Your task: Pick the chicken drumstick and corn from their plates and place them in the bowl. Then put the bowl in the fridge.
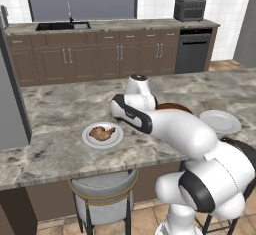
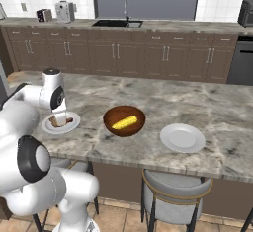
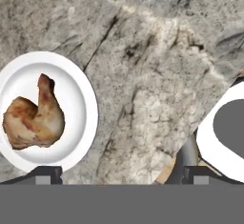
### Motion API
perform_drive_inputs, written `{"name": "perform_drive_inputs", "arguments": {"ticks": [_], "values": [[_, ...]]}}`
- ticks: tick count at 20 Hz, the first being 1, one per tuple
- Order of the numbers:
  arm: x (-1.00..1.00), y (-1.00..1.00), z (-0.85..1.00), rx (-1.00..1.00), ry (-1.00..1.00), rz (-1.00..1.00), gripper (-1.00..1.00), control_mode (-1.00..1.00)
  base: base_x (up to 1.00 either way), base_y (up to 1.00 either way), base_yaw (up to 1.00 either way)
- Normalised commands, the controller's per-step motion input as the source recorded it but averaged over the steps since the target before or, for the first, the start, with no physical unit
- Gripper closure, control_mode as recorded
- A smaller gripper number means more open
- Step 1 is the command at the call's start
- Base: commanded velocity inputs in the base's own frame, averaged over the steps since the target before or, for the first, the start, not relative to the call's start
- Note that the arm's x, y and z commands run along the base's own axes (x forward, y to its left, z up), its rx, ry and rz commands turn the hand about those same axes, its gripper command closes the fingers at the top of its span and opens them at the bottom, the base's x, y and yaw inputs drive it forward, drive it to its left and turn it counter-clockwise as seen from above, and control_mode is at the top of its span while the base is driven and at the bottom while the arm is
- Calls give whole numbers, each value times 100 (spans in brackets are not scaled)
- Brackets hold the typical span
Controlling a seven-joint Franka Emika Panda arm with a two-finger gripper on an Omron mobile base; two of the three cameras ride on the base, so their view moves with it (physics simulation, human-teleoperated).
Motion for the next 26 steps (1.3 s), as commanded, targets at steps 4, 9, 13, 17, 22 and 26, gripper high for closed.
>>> {"name": "perform_drive_inputs", "arguments": {"ticks": [4, 9, 13, 17, 22, 26], "values": [[23, 14, -9, 0, 3, -1, -100, -100, 0, 0, 0], [29, 6, -11, 0, 9, 0, -100, -100, 0, 0, 0], [28, 3, -17, 0, 13, 0, -100, -100, 0, 0, 0], [25, 6, -19, 0, 8, 0, -100, -100, 0, 0, 0], [15, 14, -18, 0, 0, 0, -100, -100, 0, 0, 0], [9, 17, -16, 0, -2, -2, -100, -100, 0, 0, 0]]}}
